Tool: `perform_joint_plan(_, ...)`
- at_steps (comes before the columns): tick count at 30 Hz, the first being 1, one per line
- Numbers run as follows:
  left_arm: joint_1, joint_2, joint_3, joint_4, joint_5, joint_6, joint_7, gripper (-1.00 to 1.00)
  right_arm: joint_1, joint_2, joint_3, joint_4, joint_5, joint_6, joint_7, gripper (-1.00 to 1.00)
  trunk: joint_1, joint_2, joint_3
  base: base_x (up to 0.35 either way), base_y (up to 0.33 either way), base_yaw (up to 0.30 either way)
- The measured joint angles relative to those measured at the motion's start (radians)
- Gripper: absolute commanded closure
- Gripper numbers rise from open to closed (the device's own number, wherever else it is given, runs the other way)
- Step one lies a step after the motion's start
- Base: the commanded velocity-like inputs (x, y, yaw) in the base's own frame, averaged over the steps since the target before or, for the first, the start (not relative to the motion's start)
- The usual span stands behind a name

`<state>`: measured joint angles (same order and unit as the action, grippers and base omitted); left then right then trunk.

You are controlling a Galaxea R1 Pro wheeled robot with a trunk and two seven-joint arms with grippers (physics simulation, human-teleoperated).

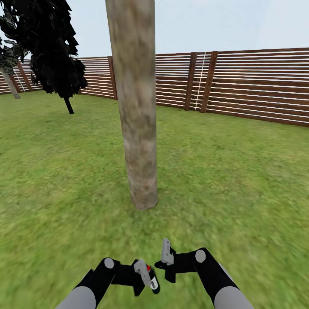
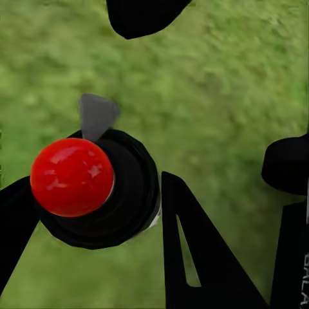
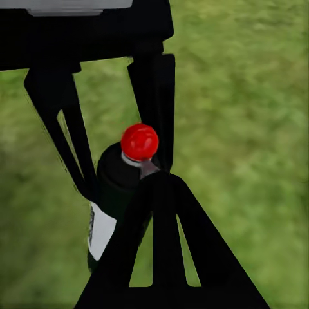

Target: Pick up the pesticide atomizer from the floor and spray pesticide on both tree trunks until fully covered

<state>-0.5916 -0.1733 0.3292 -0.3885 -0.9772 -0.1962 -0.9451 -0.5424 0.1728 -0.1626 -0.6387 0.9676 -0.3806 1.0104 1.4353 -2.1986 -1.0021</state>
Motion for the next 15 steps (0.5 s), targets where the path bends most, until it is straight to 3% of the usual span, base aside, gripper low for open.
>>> perform_joint_plan(2,0.0,0.0,0.0,0.001,0.041,-0.025,0.0,1.0,0.0,0.0,0.0,0.0,0.0,0.0,0.0,1.0,0.0,0.0,0.0,0.0,0.0,0.0)
perform_joint_plan(4,0.0,0.0,0.0,0.001,0.061,-0.039,0.001,1.0,0.0,0.0,0.0,0.0,0.001,0.0,0.0,1.0,0.0,0.0,0.0,0.0,0.0,0.0)
perform_joint_plan(15,0.0,0.0,0.0,0.005,0.071,-0.049,0.001,1.0,0.0,0.0,0.0,0.0,0.001,0.0,0.0,1.0,0.0,0.0,0.0,0.0,0.0,0.0)
